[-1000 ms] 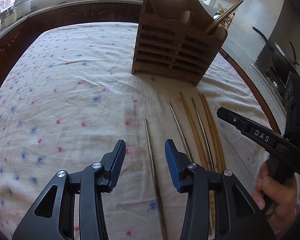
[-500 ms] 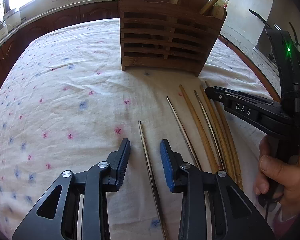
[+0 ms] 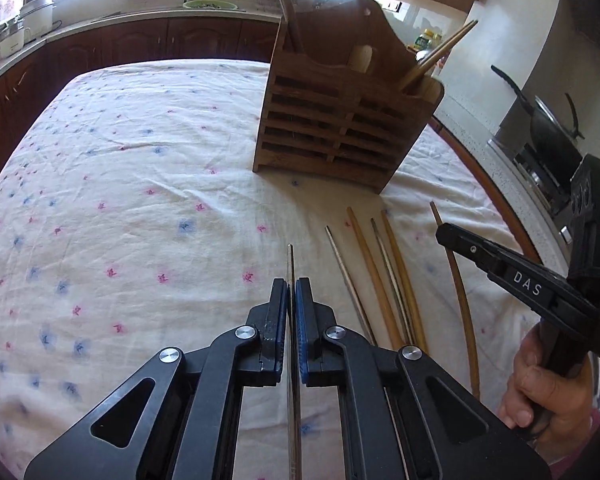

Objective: Organize utensils
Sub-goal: 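Grasp a metal chopstick with the left tool while the right grasps a wooden chopstick, then carry both chopsticks upright and lower them into the holder with both tools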

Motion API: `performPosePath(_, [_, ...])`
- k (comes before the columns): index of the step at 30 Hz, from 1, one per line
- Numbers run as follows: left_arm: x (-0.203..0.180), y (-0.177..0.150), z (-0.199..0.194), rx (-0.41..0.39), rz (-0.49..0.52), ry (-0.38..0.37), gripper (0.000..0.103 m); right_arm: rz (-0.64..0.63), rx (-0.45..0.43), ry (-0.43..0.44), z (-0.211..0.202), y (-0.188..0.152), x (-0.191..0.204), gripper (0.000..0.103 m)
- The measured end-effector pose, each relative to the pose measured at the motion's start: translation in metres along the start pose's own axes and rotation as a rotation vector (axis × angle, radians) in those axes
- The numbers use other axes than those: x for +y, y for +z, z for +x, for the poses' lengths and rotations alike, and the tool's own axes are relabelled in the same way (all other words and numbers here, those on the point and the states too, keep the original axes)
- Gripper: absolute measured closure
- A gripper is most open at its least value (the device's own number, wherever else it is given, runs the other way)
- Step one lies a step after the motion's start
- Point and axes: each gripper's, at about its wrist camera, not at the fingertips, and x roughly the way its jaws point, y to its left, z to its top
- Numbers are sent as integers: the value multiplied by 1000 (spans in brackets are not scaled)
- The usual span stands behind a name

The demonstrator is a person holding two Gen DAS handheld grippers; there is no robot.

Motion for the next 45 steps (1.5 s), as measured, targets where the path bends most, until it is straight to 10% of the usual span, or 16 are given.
performPosePath(23, [6, 29, -120, -279, -58, -130, 99, -33, -294, 100, -141, 31, 23, 98])
performPosePath(45, [9, 54, -136, -387, -67, -122, 99, -20, -374, 103, -154, 51, 20, 98])
